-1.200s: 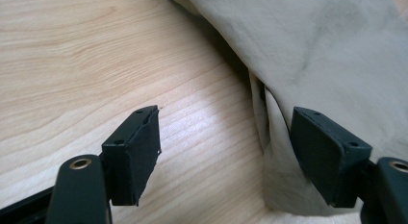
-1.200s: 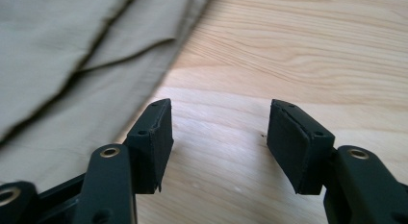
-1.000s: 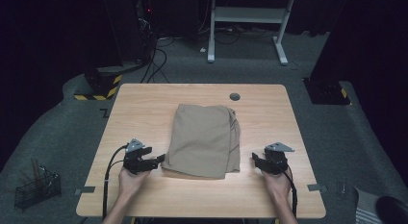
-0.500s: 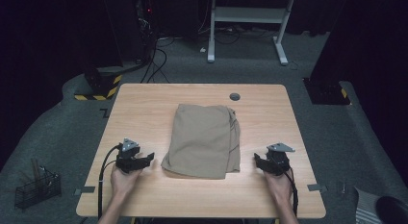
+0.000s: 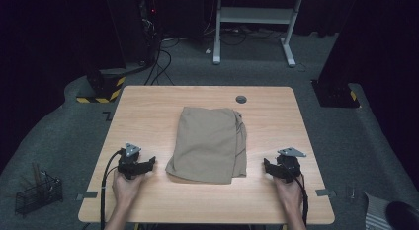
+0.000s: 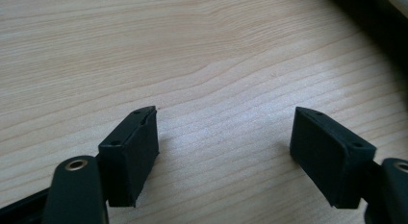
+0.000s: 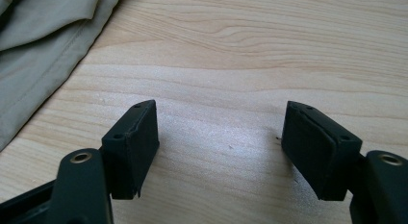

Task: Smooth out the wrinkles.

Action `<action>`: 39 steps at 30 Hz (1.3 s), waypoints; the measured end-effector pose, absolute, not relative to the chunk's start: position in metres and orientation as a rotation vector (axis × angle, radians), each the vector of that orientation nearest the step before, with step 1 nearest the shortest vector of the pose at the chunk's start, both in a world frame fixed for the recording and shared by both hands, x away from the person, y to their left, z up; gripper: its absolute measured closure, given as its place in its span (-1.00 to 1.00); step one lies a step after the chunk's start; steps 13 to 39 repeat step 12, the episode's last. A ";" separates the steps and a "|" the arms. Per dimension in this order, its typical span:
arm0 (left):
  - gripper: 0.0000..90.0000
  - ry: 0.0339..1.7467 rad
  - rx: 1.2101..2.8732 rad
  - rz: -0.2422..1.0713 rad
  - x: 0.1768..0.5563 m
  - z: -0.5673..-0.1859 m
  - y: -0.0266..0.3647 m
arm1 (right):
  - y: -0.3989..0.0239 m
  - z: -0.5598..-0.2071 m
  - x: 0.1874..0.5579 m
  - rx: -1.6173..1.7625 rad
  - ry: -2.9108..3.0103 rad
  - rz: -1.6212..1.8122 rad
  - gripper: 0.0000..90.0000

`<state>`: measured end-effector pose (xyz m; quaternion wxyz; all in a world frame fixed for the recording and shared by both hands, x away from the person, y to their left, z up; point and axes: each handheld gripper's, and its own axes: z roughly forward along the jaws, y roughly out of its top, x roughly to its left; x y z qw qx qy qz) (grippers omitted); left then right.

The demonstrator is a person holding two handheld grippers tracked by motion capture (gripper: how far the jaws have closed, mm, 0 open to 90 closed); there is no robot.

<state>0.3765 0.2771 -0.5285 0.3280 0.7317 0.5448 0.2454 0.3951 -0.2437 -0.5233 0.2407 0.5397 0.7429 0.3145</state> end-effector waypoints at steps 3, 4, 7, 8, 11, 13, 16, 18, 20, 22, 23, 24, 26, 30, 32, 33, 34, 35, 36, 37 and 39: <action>-0.45 1.424 1.918 0.642 0.376 -0.529 0.277 | -0.244 -0.523 0.395 1.476 2.032 0.861 -0.35; -0.45 1.424 1.918 0.642 0.376 -0.529 0.277 | -0.244 -0.523 0.395 1.475 2.033 0.861 -0.35; -0.45 1.423 1.918 0.641 0.376 -0.529 0.277 | -0.244 -0.523 0.395 1.475 2.033 0.862 -0.35; -0.45 1.423 1.918 0.640 0.376 -0.529 0.277 | -0.244 -0.523 0.395 1.473 2.035 0.863 -0.35; -0.45 1.422 1.919 0.639 0.376 -0.529 0.277 | -0.244 -0.523 0.395 1.475 2.035 0.864 -0.35; -0.45 1.421 1.919 0.640 0.376 -0.529 0.277 | -0.244 -0.523 0.395 1.474 2.035 0.864 -0.35; -0.45 1.421 1.919 0.640 0.376 -0.529 0.277 | -0.244 -0.523 0.395 1.474 2.035 0.864 -0.35; -0.45 1.421 1.919 0.640 0.376 -0.529 0.277 | -0.244 -0.523 0.395 1.474 2.035 0.864 -0.35; -0.45 1.421 1.919 0.640 0.376 -0.529 0.277 | -0.244 -0.523 0.395 1.474 2.035 0.864 -0.35; -0.45 1.421 1.919 0.640 0.376 -0.529 0.277 | -0.244 -0.523 0.395 1.474 2.035 0.864 -0.35; -0.45 1.421 1.919 0.640 0.376 -0.529 0.277 | -0.244 -0.523 0.395 1.474 2.035 0.864 -0.35; -0.45 1.421 1.919 0.640 0.376 -0.529 0.277 | -0.244 -0.523 0.395 1.474 2.035 0.864 -0.35; -0.45 1.421 1.919 0.640 0.376 -0.529 0.277 | -0.244 -0.523 0.395 1.474 2.035 0.864 -0.35; -0.45 1.421 1.919 0.640 0.376 -0.529 0.277 | -0.244 -0.523 0.395 1.474 2.035 0.864 -0.35; -0.45 1.421 1.919 0.640 0.376 -0.529 0.277 | -0.244 -0.523 0.395 1.474 2.035 0.864 -0.35; -0.45 1.421 1.919 0.640 0.376 -0.529 0.277 | -0.244 -0.523 0.395 1.474 2.035 0.864 -0.35; -0.45 1.421 1.919 0.640 0.376 -0.529 0.277 | -0.244 -0.523 0.395 1.474 2.035 0.864 -0.35; -0.45 1.421 1.919 0.640 0.376 -0.529 0.277 | -0.244 -0.523 0.395 1.474 2.035 0.864 -0.35; -0.45 1.421 1.919 0.640 0.376 -0.529 0.277 | -0.244 -0.523 0.395 1.474 2.035 0.864 -0.35; -0.45 1.421 1.919 0.640 0.376 -0.529 0.277 | -0.244 -0.523 0.395 1.474 2.035 0.864 -0.35; -0.45 1.421 1.919 0.640 0.376 -0.529 0.277 | -0.244 -0.523 0.395 1.474 2.035 0.864 -0.35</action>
